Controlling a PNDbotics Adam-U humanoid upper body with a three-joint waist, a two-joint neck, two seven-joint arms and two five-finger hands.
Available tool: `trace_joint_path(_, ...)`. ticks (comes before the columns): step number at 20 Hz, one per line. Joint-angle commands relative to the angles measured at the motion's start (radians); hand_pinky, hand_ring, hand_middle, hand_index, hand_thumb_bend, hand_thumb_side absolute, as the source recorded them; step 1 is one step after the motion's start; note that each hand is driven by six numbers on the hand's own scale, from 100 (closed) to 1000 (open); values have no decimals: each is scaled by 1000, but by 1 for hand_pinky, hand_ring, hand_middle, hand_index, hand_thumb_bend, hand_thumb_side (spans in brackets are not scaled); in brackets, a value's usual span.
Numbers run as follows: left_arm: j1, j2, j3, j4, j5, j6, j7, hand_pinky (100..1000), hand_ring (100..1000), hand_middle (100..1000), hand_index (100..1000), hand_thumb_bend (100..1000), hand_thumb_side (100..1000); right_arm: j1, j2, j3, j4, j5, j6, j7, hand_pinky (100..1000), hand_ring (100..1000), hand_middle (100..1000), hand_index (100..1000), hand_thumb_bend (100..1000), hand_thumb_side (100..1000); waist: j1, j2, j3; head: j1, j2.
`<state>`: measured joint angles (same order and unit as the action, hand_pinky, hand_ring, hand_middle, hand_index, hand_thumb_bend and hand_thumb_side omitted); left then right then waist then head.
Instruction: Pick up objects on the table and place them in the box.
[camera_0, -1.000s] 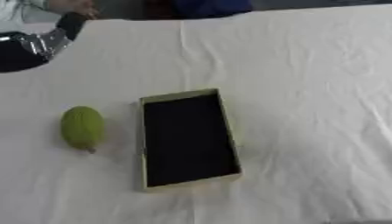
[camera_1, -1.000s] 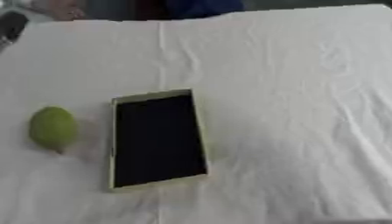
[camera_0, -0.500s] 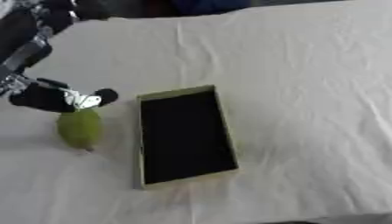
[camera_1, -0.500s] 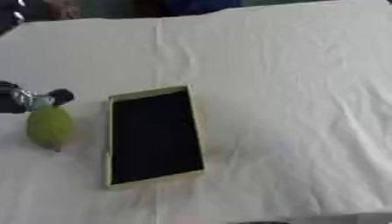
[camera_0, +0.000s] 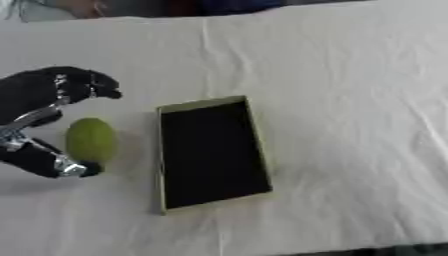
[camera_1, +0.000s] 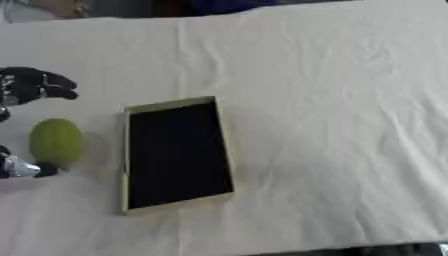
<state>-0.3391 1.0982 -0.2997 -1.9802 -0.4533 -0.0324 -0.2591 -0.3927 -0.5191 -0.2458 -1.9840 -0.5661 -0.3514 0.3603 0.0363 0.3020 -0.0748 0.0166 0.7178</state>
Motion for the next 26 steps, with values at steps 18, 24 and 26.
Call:
trace_joint_path(18,-41,12,100,-9,79,225,-309,886,867,791,915,736,260,-5,-6,-5,-16,-4,5,10,842,743,620,824,100,569,-7,-17,2,3,2)
trace_joint_path(24,-89,-10,90,10,41,248,-405,897,886,808,909,752,174,-5,-1,-4,-16,-5,10,14,842,743,620,824,100,574,-7,-17,0,4,3)
trace_joint_path(26,-97,-15,95,8,36,250,-428,902,891,818,901,762,100,-5,-1,-4,-16,-5,10,14,843,743,619,824,100,578,-7,-17,0,3,3)
